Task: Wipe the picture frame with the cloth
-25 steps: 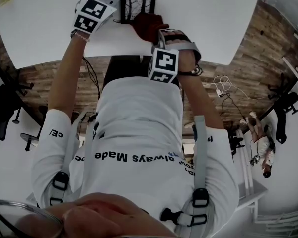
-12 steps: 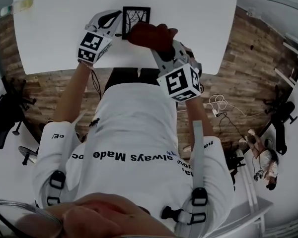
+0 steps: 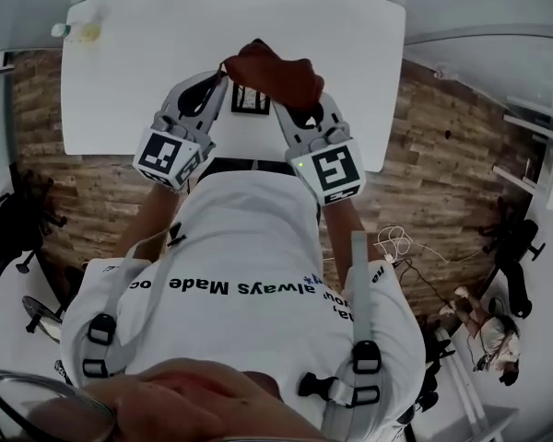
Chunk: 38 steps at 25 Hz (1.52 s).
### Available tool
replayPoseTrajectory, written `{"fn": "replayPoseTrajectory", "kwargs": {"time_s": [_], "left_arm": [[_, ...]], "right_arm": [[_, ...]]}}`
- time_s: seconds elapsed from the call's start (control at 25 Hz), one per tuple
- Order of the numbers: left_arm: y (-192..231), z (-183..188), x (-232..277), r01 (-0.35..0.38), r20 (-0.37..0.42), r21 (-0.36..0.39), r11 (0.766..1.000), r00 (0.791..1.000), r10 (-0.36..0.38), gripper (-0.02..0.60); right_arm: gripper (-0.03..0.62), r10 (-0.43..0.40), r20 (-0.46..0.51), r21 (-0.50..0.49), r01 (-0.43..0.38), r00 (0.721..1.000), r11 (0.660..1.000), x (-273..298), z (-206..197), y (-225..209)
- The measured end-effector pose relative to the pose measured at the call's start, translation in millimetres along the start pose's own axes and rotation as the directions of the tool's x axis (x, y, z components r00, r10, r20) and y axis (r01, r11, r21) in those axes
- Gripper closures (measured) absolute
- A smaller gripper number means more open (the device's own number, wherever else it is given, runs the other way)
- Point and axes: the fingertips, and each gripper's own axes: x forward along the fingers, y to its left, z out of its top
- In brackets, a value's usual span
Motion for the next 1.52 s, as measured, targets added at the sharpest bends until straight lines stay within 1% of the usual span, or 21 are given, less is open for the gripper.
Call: {"fn": "replayPoseTrajectory", "kwargs": {"time_s": [0.12, 0.24, 0.4, 0.56, 0.76, 1.32, 1.52], "left_arm": [[-22.5, 38.9, -12.3, 0.017, 0.061, 0.026, 1.000, 0.998, -0.019, 0.580], [-39.3, 65.1, -24.3, 0.024, 0.101, 0.040, 0.999, 0.994, -0.028, 0.580], [-53.2, 88.4, -41.6, 0.025, 0.142, 0.051, 0.998, 0.989, -0.032, 0.580], [-65.5, 104.7, -52.7, 0.022, 0.171, 0.070, 0.997, 0.985, -0.033, 0.580], [-73.1, 119.8, -63.3, 0.008, 0.223, 0.087, 0.996, 0.974, -0.027, 0.580], [-74.4, 130.0, -70.4, 0.022, 0.249, 0.110, 0.994, 0.967, -0.049, 0.580], [-72.6, 130.0, -72.4, 0.011, 0.261, 0.105, 0.994, 0.965, -0.038, 0.580]], "right_arm": [[0.574, -0.021, 0.078, 0.017, 0.020, 0.997, 1.000, -10.8, 28.8, 5.1], [0.573, -0.055, 0.134, 0.022, 0.052, 0.989, 0.998, -28.1, 55.5, 10.3], [0.574, -0.078, 0.209, -0.019, 0.084, 0.975, 0.996, -47.2, 90.1, 20.6], [0.573, -0.090, 0.224, -0.043, 0.102, 0.970, 0.994, -63.8, 110.8, 29.9], [0.573, -0.088, 0.251, -0.037, 0.101, 0.964, 0.994, -71.4, 121.9, 37.3], [0.572, -0.075, 0.254, -0.069, 0.096, 0.964, 0.993, -68.6, 129.9, 51.7], [0.574, -0.076, 0.262, -0.067, 0.096, 0.962, 0.993, -69.8, 129.9, 53.1]]}}
